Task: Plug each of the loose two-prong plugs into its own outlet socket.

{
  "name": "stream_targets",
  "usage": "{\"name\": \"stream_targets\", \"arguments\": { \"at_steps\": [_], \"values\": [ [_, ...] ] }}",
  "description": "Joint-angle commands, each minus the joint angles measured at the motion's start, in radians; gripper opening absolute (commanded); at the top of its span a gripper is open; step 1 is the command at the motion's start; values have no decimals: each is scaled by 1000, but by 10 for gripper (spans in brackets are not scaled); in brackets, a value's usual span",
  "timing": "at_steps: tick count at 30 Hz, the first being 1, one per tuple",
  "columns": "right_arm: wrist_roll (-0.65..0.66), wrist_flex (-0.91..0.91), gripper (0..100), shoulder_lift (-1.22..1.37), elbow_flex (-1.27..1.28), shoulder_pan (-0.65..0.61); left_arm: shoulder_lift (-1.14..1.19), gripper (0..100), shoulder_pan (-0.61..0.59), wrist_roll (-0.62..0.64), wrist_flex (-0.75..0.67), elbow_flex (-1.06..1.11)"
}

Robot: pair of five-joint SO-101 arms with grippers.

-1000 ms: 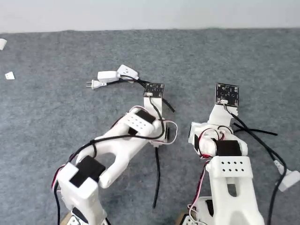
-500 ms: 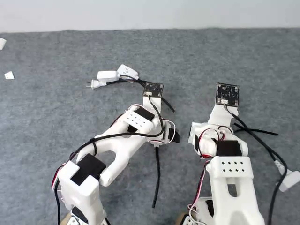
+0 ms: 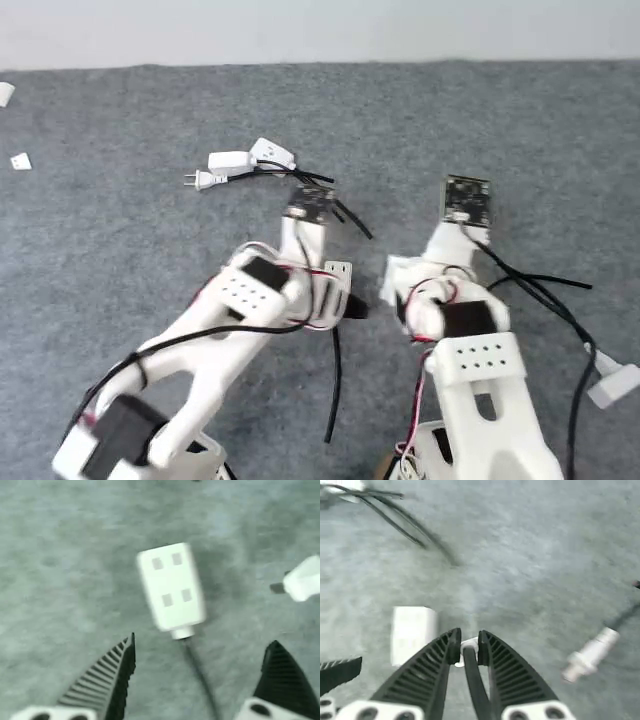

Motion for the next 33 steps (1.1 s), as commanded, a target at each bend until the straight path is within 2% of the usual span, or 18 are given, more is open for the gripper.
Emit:
{"name": "stream_targets", "arguments": {
  "at_steps": [1, 4, 9, 15, 21, 33],
  "values": [
    [-32, -59, 8, 1, -12, -65, -120, 375, -132, -110, -77, 91],
    [-37, -99, 8, 2, -11, -91, -150, 375, -195, -147, -203, 189],
    [-37, -162, 8, 25, -12, -157, -166, 375, -189, -158, -342, 275],
    [-34, -266, 8, 194, -40, -166, -163, 375, -193, -132, -348, 275],
    [-37, -263, 8, 364, -143, -168, -164, 375, -193, -133, -348, 275],
    [-38, -272, 8, 397, -183, -168, -167, 375, -195, -133, -350, 275]
  ]
}}
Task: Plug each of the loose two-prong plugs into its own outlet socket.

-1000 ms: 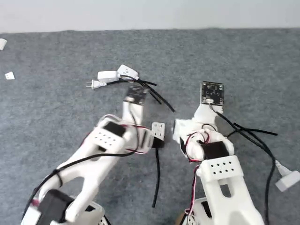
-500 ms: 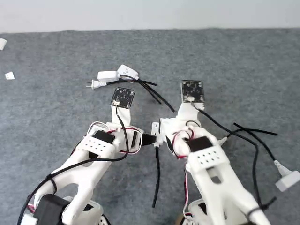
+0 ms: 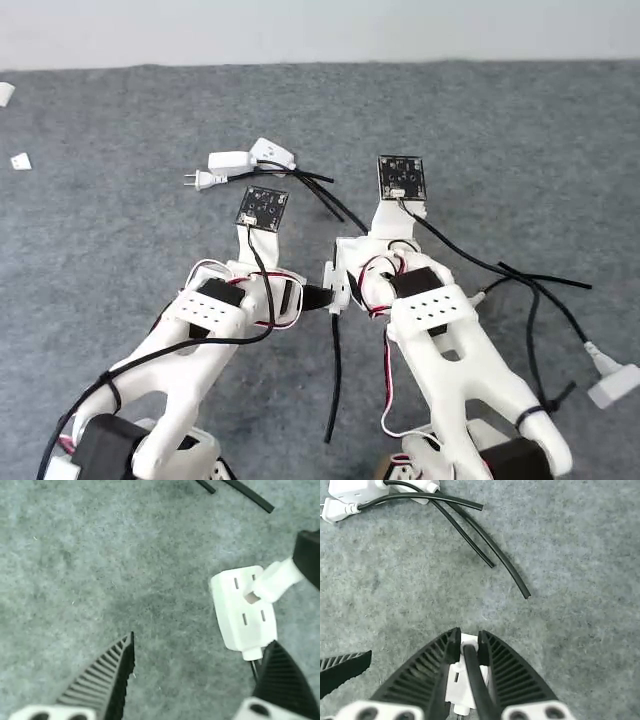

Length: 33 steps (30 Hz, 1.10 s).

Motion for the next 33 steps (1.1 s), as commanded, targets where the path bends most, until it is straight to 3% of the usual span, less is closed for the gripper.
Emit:
{"name": "stream_targets", "arguments": {
  "at_steps": [1, 12, 33],
  "values": [
    [-14, -13, 8, 4, -48, -7, -40, 375, -9, 11, -25, -5],
    [-49, -30, 8, 64, -81, -35, -40, 375, -95, 101, -46, -31],
    [-49, 15, 8, 105, -81, 48, -37, 375, -92, 104, -46, -31]
  ]
}}
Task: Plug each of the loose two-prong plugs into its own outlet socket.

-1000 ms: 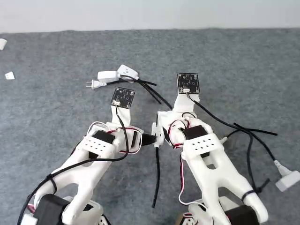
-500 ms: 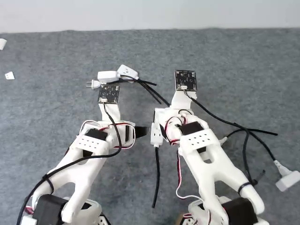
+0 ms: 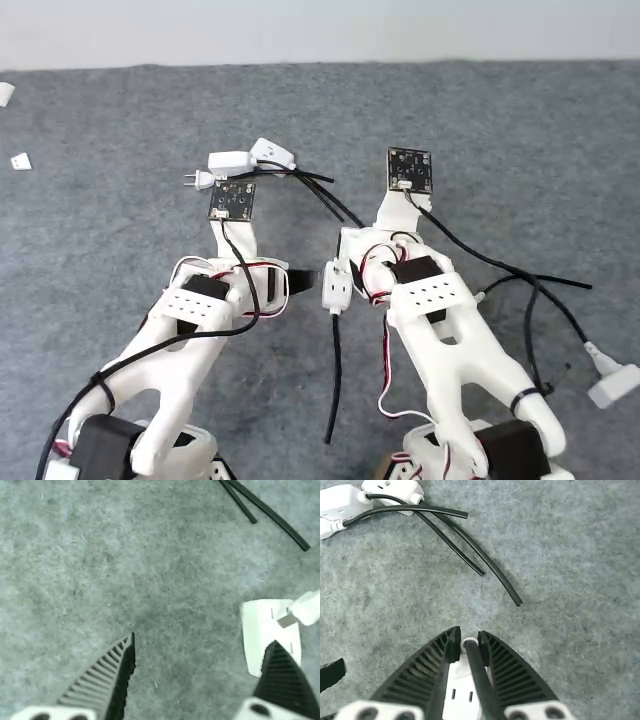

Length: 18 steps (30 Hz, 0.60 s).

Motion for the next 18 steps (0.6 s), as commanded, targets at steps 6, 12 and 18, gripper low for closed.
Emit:
{"name": "stream_targets", "arguments": {
  "at_steps": [6, 12, 18],
  "values": [
    [-6, 25, 8, 13, -12, 19, -38, 375, -2, 9, -21, -28],
    [-5, -10, 8, 15, -12, 19, -40, 375, 0, 9, -20, -27],
    [-3, -47, 8, 15, -15, 22, -40, 375, 2, 11, -20, -28]
  ]
}}
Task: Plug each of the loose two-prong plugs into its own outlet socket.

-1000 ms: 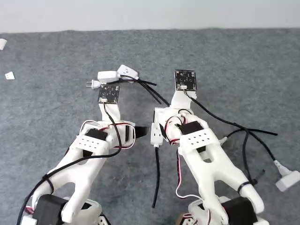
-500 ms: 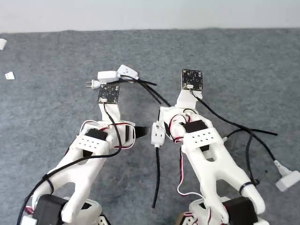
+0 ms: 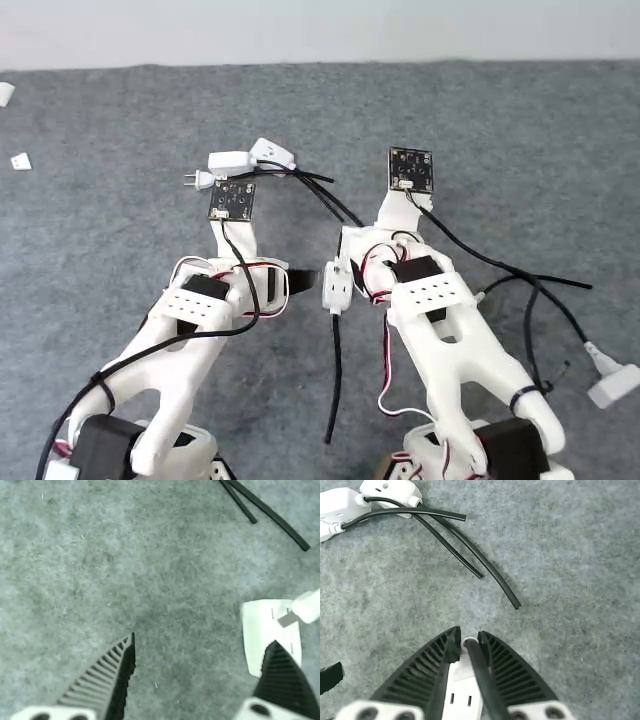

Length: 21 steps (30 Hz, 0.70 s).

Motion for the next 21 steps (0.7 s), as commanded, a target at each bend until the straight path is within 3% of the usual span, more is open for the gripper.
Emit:
{"name": "stream_targets", "arguments": {
  "at_steps": [1, 11, 21],
  "values": [
    [-3, -21, 8, 4, -15, 19, -40, 375, 2, 11, -20, -28],
    [0, -39, 8, 10, -17, 28, -40, 375, -3, 35, -20, -31],
    [0, 10, 8, 180, -135, -1, -40, 375, -6, 37, -20, -31]
  ]
}}
